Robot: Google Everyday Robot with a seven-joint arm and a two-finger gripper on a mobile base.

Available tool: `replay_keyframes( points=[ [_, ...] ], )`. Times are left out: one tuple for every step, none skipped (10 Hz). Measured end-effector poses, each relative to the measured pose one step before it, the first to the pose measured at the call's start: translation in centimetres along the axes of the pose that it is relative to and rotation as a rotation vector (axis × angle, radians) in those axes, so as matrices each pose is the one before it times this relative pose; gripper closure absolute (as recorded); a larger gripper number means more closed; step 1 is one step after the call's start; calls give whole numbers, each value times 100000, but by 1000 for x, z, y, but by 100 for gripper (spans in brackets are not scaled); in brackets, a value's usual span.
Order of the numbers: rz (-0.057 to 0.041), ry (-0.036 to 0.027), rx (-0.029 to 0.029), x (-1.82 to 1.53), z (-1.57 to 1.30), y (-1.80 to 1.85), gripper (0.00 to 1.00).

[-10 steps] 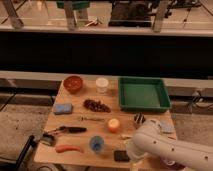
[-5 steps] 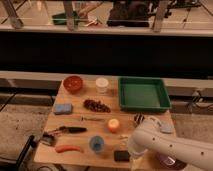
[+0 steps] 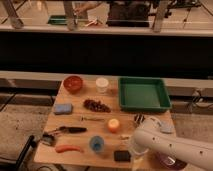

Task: Place eraser in plastic cup

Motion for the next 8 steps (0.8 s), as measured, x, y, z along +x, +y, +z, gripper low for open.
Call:
replay_keyframes(
  points=[
    [-39, -252, 219, 11, -44, -44, 43],
    [-54, -468, 452, -22, -127, -67, 52],
    [-54, -277, 427, -37, -194, -62, 54],
    [-34, -311, 320, -61, -157, -58, 54],
    [-39, -220, 105, -29, -77, -34, 58],
    [436, -367, 398, 33, -251, -87, 59],
    [556, -291, 381, -3, -315, -147, 59],
    [788, -567, 415, -118, -640, -310, 62]
  ],
)
